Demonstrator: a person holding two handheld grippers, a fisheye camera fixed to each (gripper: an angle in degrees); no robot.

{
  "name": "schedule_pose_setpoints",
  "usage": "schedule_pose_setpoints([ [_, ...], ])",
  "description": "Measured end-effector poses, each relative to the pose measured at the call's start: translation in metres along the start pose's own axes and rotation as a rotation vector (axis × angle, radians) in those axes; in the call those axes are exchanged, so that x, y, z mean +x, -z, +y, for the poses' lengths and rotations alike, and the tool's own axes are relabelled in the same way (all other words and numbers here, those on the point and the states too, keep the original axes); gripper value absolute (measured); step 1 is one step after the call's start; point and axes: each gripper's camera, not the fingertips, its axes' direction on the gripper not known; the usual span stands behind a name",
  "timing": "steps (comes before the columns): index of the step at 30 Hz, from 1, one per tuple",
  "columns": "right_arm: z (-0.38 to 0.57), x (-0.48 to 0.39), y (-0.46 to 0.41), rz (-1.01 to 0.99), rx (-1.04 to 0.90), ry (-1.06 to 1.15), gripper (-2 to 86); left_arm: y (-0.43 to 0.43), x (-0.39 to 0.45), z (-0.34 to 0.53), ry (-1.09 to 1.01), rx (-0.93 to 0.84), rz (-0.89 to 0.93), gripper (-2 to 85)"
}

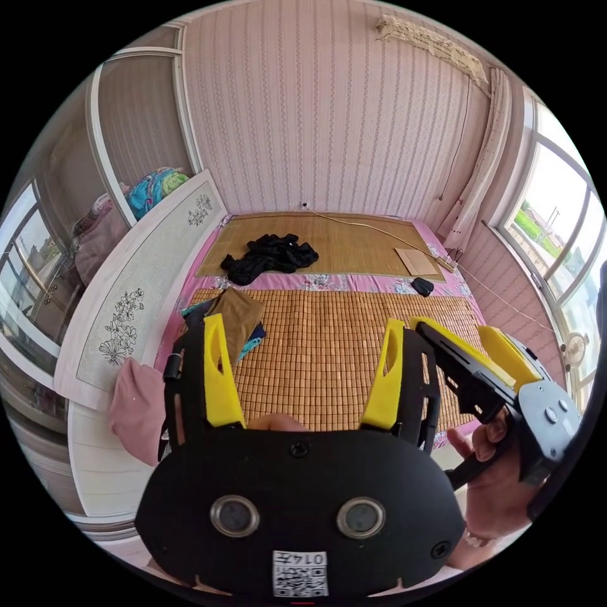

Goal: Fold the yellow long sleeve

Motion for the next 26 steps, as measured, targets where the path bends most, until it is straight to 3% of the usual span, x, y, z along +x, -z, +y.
schedule_pose_setpoints([
  [3,0.0,0.0,-0.003,0.002,-0.005,0.0,20.8,-0.002,-0.005,0.0,0.043,-0.009,-0.034,24.1],
  [26,0.008,-0.02,-0.017,0.023,0.057,0.036,20.9,-0.02,-0.011,0.001,-0.048,-0.044,0.074,38.1],
])
